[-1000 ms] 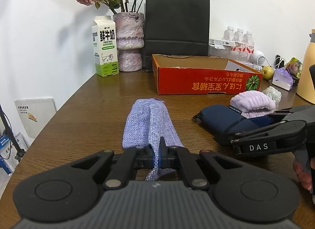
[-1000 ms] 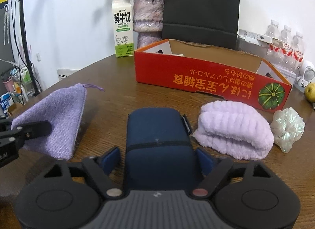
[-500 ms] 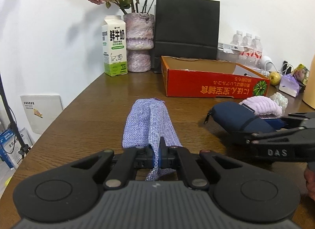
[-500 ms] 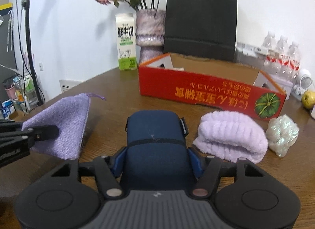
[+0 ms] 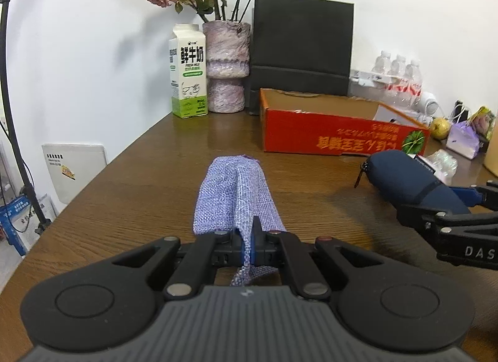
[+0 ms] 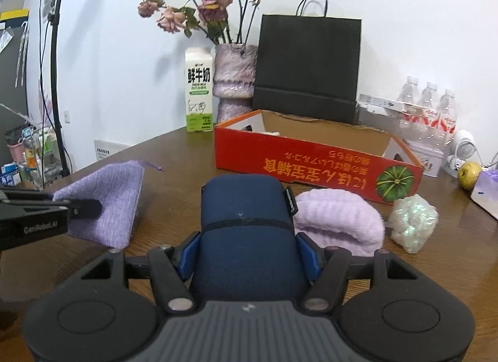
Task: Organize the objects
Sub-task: 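Grasp the navy blue pouch with the right tool while the left tool holds the linen pouch, then carry the linen pouch and navy pouch over the red box with both tools, then open both tools to drop the two pouches into the box, then withdraw both tools from the box toward the lavender towel and plastic bag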
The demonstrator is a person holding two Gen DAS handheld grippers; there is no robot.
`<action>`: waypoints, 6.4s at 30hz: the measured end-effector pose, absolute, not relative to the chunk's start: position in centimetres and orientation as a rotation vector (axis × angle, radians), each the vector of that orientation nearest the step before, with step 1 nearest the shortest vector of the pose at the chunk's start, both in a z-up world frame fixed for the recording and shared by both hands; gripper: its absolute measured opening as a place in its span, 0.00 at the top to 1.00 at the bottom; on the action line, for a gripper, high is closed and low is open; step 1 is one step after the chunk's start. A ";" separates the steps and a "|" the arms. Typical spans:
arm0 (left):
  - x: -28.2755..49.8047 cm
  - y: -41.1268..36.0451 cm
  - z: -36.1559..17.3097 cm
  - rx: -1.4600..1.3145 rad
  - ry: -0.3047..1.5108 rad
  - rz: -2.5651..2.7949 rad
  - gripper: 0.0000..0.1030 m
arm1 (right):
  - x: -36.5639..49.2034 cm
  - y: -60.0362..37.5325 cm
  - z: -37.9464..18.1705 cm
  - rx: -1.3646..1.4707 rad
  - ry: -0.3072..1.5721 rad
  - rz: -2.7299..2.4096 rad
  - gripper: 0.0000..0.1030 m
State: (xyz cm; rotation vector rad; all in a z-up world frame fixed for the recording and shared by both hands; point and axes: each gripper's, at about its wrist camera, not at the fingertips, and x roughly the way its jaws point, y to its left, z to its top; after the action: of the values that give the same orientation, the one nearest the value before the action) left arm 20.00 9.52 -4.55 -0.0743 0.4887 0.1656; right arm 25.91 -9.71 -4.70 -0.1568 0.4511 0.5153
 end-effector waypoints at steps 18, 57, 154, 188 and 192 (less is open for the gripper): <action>20.5 2.0 -2.5 -0.010 0.442 0.089 0.97 | 25.1 -15.7 -3.5 -0.148 0.389 0.477 0.38; 31.1 0.5 1.9 -0.048 0.380 0.056 0.97 | 34.5 -15.1 0.3 -0.138 0.370 0.434 0.38; 45.4 4.9 2.7 -0.107 0.328 0.170 0.00 | 51.0 -12.4 1.8 -0.094 0.408 0.345 0.00; 30.1 -1.1 2.8 -0.117 0.386 0.109 0.00 | 34.5 -21.8 3.4 -0.100 0.356 0.379 0.00; 28.6 -1.9 2.0 -0.107 0.407 0.102 0.00 | 33.1 -23.0 2.6 -0.110 0.368 0.380 0.00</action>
State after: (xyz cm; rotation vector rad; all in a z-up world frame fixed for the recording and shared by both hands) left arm 28.56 -1.87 2.02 -0.1070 0.4069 0.1018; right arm 33.08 -23.03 2.64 -0.1100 0.3682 0.3799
